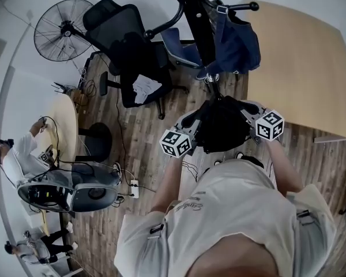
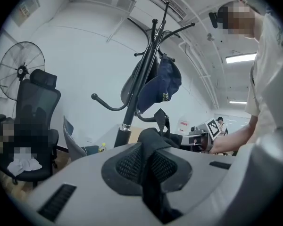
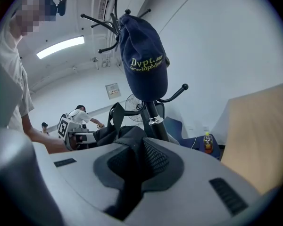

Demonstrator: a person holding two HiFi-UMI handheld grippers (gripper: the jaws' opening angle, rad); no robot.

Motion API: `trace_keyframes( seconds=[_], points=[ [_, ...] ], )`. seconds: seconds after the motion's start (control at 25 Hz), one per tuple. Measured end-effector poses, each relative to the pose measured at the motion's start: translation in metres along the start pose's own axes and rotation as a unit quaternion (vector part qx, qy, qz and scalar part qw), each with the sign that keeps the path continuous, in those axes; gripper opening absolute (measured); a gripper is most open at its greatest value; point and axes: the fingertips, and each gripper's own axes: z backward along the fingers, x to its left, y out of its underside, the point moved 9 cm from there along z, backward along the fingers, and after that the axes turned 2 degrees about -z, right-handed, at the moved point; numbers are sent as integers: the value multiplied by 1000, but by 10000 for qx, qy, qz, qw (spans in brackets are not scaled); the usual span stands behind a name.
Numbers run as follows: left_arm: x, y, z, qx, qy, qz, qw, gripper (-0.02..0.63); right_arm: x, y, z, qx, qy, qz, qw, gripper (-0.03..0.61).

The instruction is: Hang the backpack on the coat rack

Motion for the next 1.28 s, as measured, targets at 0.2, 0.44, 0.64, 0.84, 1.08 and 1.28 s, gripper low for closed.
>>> trace_keyframes(
  seconds=[0.2, 0.44, 0.64, 0.84, 1.08, 1.28],
  points=[
    [10, 5, -8, 104, -134, 83, 9998, 40, -17, 1, -15, 134, -51, -95, 9999, 26],
    [26, 9, -23, 224, -244, 140, 9994, 40, -37, 4, -29, 314, -64, -142, 9994, 26],
    [41, 13, -33, 398, -400, 188, 9982, 40, -48, 12, -37, 415, -34, -267, 9988, 26],
    [54, 10, -42, 507, -493, 146, 9974, 40, -55, 11, -44, 487, 40, -239, 9985, 26],
    [62, 13, -48, 602, -553, 156, 9965, 41, -59, 8, -49, 705, 305, 231, 9968, 28],
    [62, 21, -46, 635, -595, 412, 9954, 49, -58, 6, -43, 1034, 597, 551, 9913, 54]
  ],
)
